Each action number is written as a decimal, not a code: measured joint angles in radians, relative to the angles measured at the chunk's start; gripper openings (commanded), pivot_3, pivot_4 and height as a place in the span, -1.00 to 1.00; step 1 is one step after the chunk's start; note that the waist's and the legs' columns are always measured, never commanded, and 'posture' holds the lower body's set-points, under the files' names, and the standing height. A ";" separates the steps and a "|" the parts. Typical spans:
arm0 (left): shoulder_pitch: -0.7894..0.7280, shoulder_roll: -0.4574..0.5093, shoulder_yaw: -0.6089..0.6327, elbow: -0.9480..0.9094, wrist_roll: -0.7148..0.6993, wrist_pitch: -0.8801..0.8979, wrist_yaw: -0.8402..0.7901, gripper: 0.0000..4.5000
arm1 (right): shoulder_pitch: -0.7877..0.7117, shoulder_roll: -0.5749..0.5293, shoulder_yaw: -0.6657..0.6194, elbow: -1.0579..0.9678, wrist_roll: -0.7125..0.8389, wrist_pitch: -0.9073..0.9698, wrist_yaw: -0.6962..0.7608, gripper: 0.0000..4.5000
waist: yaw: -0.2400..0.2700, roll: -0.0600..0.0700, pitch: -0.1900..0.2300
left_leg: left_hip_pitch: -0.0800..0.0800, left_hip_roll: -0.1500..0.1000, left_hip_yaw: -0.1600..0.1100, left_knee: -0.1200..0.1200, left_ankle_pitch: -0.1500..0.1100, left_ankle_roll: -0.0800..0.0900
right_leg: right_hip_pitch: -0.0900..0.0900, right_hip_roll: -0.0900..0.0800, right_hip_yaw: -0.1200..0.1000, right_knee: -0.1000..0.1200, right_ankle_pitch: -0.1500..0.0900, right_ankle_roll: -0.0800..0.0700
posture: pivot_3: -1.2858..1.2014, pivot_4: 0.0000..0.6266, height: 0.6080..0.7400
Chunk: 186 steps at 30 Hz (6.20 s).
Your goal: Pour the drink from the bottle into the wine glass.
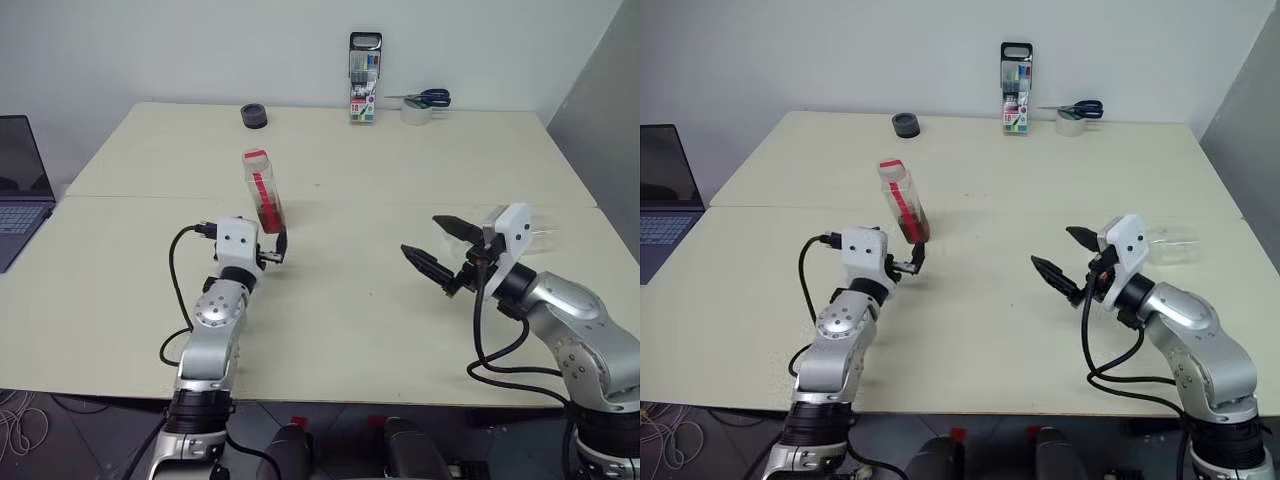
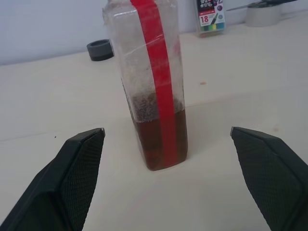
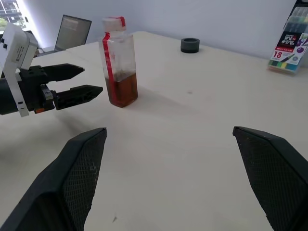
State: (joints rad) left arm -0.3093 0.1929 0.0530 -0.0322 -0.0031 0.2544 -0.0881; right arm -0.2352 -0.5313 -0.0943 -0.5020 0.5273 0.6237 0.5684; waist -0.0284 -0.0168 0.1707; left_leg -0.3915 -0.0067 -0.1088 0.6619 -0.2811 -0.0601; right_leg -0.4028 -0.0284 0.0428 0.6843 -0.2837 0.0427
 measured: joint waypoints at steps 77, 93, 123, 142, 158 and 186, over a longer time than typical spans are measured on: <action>-0.486 -0.039 0.071 0.555 -0.007 -0.130 0.160 -0.19 | -0.129 -0.080 0.075 -0.022 0.109 0.084 0.126 1.00 | -0.002 -0.001 0.000 | -0.003 -0.001 -0.001 0.000 0.002 -0.003 | -0.001 -0.001 -0.001 -0.002 0.001 0.001 | 0.03 -0.52 1.00; -0.358 0.071 -0.035 0.315 -0.188 -0.001 -0.413 -0.21 | -0.113 -0.080 0.011 -0.093 0.131 0.110 0.032 1.00 | 0.007 -0.001 0.000 | -0.004 -0.002 -0.001 0.001 0.002 -0.004 | -0.001 -0.002 -0.001 -0.002 0.001 0.001 | 0.03 -0.52 1.00; -0.424 0.112 -0.244 0.362 -0.297 -0.113 -1.140 -0.21 | -0.278 0.064 0.209 -0.100 0.055 0.248 -0.180 1.00 | -0.013 0.000 0.000 | -0.004 0.000 -0.002 0.001 0.000 0.000 | -0.002 0.001 -0.001 -0.002 0.000 0.001 | 0.03 -0.52 1.00; -0.410 0.119 -0.242 0.333 -0.299 -0.103 -1.129 -0.21 | -0.294 0.067 0.216 0.035 0.004 0.102 -0.001 -0.16 | -0.014 0.000 0.001 | -0.004 0.000 -0.001 0.001 0.000 0.000 | -0.002 0.001 -0.001 -0.002 0.001 0.001 | 0.03 -0.52 1.00; -0.448 0.109 -0.243 0.319 -0.298 -0.067 -1.118 -0.22 | -0.595 -0.129 0.281 0.467 -0.055 -0.085 0.541 0.91 | -0.022 0.001 0.001 | -0.006 -0.002 -0.002 0.002 0.002 -0.003 | -0.004 -0.003 -0.002 -0.002 0.001 0.001 | 0.03 -0.52 1.00; -0.490 0.067 -0.223 0.439 -0.251 -0.135 -1.055 -0.22 | -0.207 0.344 0.267 -0.140 -0.274 0.189 -0.460 1.00 | -0.017 0.001 0.001 | -0.005 -0.001 -0.002 0.001 0.002 -0.003 | -0.004 0.000 -0.001 0.000 0.001 0.001 | 0.03 -0.52 1.00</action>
State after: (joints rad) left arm -0.7988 0.2597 -0.1698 0.4069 -0.2541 0.1197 -1.1434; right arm -0.4420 -0.1870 0.1723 -0.6422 0.2536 0.8129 0.1084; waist -0.0458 -0.0159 0.1718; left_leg -0.3970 -0.0077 -0.1108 0.6632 -0.2792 -0.0633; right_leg -0.4069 -0.0287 0.0418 0.6841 -0.2832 0.0433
